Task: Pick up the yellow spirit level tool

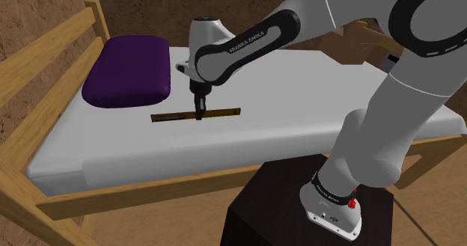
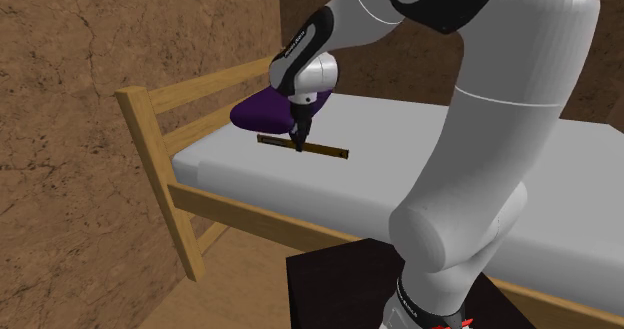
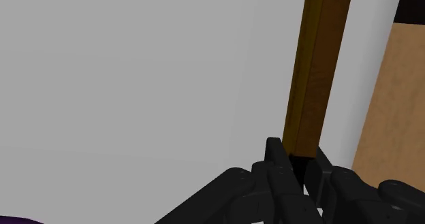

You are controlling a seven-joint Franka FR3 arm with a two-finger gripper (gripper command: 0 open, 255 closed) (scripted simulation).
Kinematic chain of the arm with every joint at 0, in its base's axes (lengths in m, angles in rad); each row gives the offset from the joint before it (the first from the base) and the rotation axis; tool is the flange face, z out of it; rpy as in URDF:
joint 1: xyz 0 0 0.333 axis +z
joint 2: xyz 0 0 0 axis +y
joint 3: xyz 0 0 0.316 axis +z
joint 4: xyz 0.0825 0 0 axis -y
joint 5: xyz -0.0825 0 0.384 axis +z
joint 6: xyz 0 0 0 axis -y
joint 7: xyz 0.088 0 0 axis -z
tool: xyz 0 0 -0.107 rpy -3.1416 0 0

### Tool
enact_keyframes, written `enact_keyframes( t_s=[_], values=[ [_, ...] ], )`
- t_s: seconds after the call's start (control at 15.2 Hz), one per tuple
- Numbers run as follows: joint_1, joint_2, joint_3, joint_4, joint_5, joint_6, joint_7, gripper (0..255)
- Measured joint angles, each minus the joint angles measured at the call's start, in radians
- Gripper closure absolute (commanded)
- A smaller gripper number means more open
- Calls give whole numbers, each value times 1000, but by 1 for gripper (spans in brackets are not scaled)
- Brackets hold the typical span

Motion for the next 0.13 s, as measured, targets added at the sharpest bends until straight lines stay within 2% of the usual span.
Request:
enact_keyframes(
  t_s=[0.13],
  values=[
    [0,-11,0,9,-1,-20,2,255]
  ],
)
